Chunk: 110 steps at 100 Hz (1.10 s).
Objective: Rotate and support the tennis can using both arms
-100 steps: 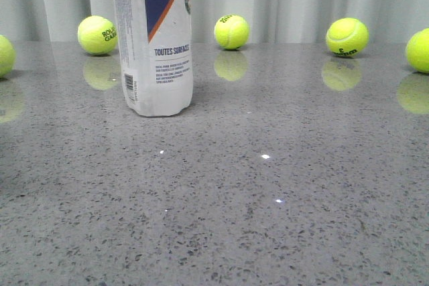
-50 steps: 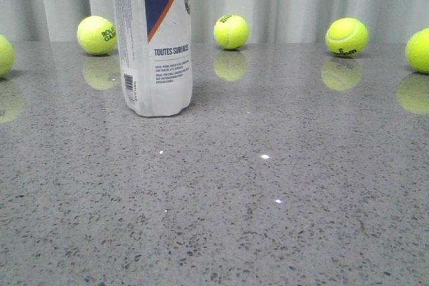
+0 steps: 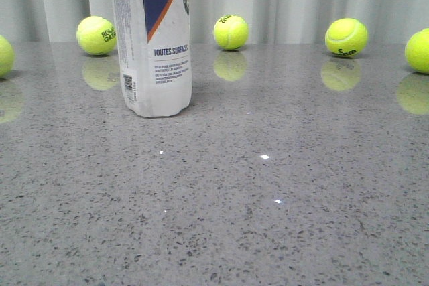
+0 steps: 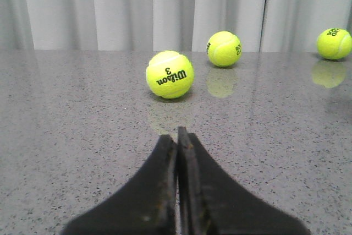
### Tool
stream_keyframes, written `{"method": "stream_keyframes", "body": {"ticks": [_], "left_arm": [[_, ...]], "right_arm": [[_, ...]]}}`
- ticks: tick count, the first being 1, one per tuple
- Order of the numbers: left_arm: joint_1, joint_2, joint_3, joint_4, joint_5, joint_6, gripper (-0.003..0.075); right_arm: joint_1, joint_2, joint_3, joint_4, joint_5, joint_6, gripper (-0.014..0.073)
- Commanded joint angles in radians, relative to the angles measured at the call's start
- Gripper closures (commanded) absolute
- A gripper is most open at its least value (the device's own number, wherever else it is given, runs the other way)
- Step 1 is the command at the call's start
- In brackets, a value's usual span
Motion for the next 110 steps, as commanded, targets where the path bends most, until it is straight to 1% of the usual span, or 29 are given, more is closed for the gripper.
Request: {"method": "stream_keyframes", "body": {"ticks": [1,74,79,90,100,105,110], "left_arm": [[0.003,-0.028,0.044,-0.007,-0.081,0.001,0.0739],[0.003,-0.028,0.044,-0.007,-0.081,0.001,0.0738],[0.003,-0.028,0.044,-0.007,-0.081,0.001,0.0738],[0.003,-0.028,0.044,-0.007,-0.081,0.001,0.0738],[0.003,-0.028,0.044,-0.007,-0.081,0.001,0.0738],[0.003,-0.028,0.044,-0.007,-0.081,0.001,0.0739],[0.003,-0.028,0.044,-0.007,-0.081,0.001,0.0738]], "right_arm": [[-0.004,0.008,-0.024,0.008,-0.078,-0.001,0.0661],[-0.004,0.008,-0.024,0.008,-0.079,-0.001,0.0661],[-0.006,0.008,-0.016,0.007,-0.112,-0.001,0.0661],[-0.040,0.008,0.034,-0.010,-0.263,-0.001,0.0661],[-0.118,0.008,0.114,-0.094,-0.434,0.010,0.0661],[-0.160,0.007,0.154,-0.143,-0.503,0.051,0.0661],[-0.198,0.000,0.193,-0.198,-0.530,0.109,0.0661]]}}
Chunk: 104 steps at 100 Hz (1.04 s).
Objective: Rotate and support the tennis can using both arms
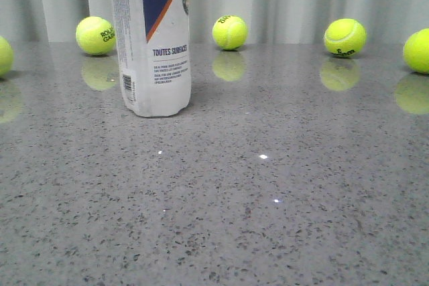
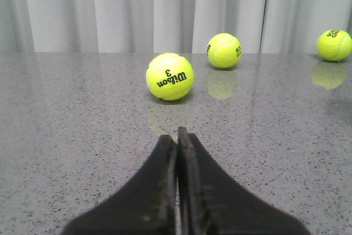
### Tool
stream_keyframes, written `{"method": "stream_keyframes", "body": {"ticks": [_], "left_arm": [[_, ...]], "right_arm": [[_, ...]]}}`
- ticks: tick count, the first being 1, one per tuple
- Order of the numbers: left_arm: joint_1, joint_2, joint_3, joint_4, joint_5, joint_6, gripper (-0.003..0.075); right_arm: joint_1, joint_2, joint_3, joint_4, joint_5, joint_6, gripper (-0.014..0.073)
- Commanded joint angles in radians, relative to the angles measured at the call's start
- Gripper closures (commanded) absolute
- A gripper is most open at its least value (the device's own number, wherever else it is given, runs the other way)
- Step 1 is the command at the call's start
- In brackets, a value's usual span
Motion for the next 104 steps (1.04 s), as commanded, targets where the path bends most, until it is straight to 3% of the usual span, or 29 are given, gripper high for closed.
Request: {"method": "stream_keyframes", "body": {"ticks": [1,21,34,39,104], "left_arm": [[0.001,-0.028,0.044,-0.007,-0.080,-0.004,0.0739],[0.001,-0.028,0.044,-0.007,-0.080,-0.004,0.0738],[0.001,-0.028,0.044,-0.007,-0.080,-0.004,0.0738],[0.001,-0.028,0.044,-0.007,-0.080,-0.004,0.0738],[0.001,-0.028,0.044,-0.007,-0.078,-0.004,0.0739]], "right_arm": [[-0.066,0.000,0.036,-0.101,-0.174,0.083,0.0661],[-0.154,-0.108,0.185,-0.285,-0.176,0.286,0.0661],[-0.155,-0.212,0.277,-0.292,-0.175,0.299,0.0661],[-0.155,-0.262,0.272,-0.292,-0.093,0.304,0.0661],[-0.155,-0.256,0.273,-0.292,-0.116,0.304,0.0661]]}}
